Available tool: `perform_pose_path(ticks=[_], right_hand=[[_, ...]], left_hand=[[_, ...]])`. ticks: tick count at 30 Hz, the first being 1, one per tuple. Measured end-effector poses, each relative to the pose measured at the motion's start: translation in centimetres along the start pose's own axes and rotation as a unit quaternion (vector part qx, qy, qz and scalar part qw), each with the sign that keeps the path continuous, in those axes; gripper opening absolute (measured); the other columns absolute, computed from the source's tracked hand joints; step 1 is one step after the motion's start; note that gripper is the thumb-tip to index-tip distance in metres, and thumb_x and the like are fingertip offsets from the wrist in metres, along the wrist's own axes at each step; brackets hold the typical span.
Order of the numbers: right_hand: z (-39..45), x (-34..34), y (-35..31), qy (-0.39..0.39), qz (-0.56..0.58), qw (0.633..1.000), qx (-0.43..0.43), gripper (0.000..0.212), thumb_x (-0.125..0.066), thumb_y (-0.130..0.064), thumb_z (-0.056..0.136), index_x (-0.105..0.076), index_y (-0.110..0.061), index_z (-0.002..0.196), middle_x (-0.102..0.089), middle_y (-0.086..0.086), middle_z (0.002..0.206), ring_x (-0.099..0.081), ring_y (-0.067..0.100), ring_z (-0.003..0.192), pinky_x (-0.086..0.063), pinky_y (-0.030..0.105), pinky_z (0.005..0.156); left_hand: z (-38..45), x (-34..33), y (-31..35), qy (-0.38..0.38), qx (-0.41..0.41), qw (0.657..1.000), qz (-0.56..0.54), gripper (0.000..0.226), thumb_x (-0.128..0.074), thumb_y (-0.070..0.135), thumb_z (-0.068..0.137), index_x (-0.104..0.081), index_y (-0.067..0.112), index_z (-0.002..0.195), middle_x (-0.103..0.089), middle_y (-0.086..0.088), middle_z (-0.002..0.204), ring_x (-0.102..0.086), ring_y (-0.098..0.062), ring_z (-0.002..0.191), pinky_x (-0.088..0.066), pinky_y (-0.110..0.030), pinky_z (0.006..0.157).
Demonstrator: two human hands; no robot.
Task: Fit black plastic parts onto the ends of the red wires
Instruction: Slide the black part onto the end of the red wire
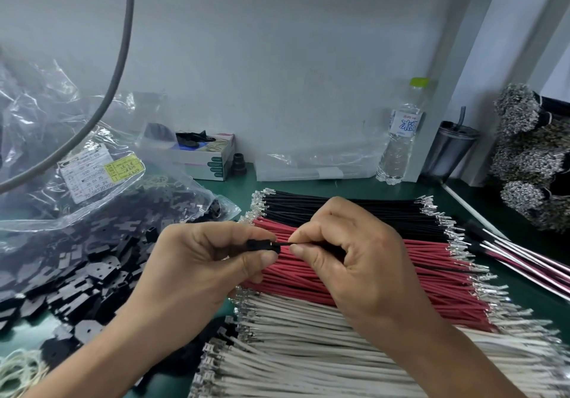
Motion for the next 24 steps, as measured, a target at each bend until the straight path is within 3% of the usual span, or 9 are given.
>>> perform_pose_path(ticks=[8, 11, 13, 16, 18, 24], right_hand=[[0.1, 0.3, 0.1, -0.002, -0.069, 0.997, 0.019, 0.006, -0.074, -0.026, 0.089, -0.076, -0.02, 0.088, -0.059, -0.015, 0.084, -0.057, 0.006, 0.081, -0.047, 0.024, 0.068], [0.1, 2.0, -0.7, 0.091, -0.187, 0.975, 0.08, 0.006, -0.077, -0.024, 0.089, -0.077, -0.019, 0.088, -0.061, -0.009, 0.086, -0.052, 0.012, 0.084, -0.043, 0.025, 0.07], [-0.2, 2.1, -1.3, 0.112, -0.194, 0.968, 0.111, 0.005, -0.075, -0.023, 0.09, -0.076, -0.019, 0.088, -0.059, -0.007, 0.087, -0.05, 0.013, 0.083, -0.042, 0.024, 0.068], [-0.3, -0.7, -0.5, -0.019, -0.221, 0.974, 0.053, 0.005, -0.075, -0.028, 0.088, -0.075, -0.027, 0.093, -0.057, -0.015, 0.089, -0.052, 0.01, 0.084, -0.049, 0.029, 0.063], [-0.4, -2.2, 0.6, -0.081, -0.239, 0.968, 0.005, 0.014, -0.073, -0.035, 0.089, -0.074, -0.032, 0.102, -0.057, -0.017, 0.092, -0.052, 0.008, 0.089, -0.051, 0.031, 0.067], [-0.2, -1.7, 1.6, -0.051, -0.206, 0.975, -0.059, 0.006, -0.079, -0.031, 0.084, -0.074, -0.032, 0.08, -0.061, -0.018, 0.078, -0.054, 0.003, 0.079, -0.047, 0.021, 0.06]], left_hand=[[-0.2, -0.8, 0.1, 0.006, -0.01, 1.0, -0.006, 0.023, -0.083, 0.012, 0.067, -0.085, 0.022, 0.088, -0.078, -0.01, 0.074, -0.07, -0.018, 0.055, -0.055, -0.017, 0.054], [0.1, -0.2, 0.1, 0.038, -0.009, 0.999, -0.026, 0.023, -0.082, 0.011, 0.07, -0.084, 0.02, 0.091, -0.077, -0.011, 0.072, -0.069, -0.017, 0.052, -0.051, -0.016, 0.048], [0.3, 0.8, -0.1, 0.083, -0.002, 0.996, -0.034, 0.024, -0.084, 0.016, 0.069, -0.084, 0.021, 0.093, -0.076, -0.013, 0.075, -0.068, -0.018, 0.052, -0.047, -0.019, 0.042], [0.5, 1.8, -0.5, 0.128, 0.017, 0.99, -0.057, 0.027, -0.084, 0.023, 0.064, -0.083, 0.021, 0.091, -0.077, -0.015, 0.079, -0.065, -0.018, 0.051, -0.047, -0.023, 0.04], [0.6, 2.0, -0.8, 0.136, 0.032, 0.988, -0.062, 0.029, -0.085, 0.026, 0.061, -0.083, 0.019, 0.089, -0.078, -0.015, 0.081, -0.065, -0.017, 0.051, -0.048, -0.022, 0.04], [0.8, 2.4, -1.3, 0.133, 0.05, 0.987, -0.08, 0.029, -0.084, 0.025, 0.062, -0.083, 0.016, 0.09, -0.079, -0.014, 0.085, -0.064, -0.018, 0.052, -0.047, -0.022, 0.04]])
Point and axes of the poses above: each hand's wrist, its own z-axis towards the middle knuckle, its own x-axis out of the back of the hand, y = z × x, the point moved 6 cm from there along z, towards the middle knuckle
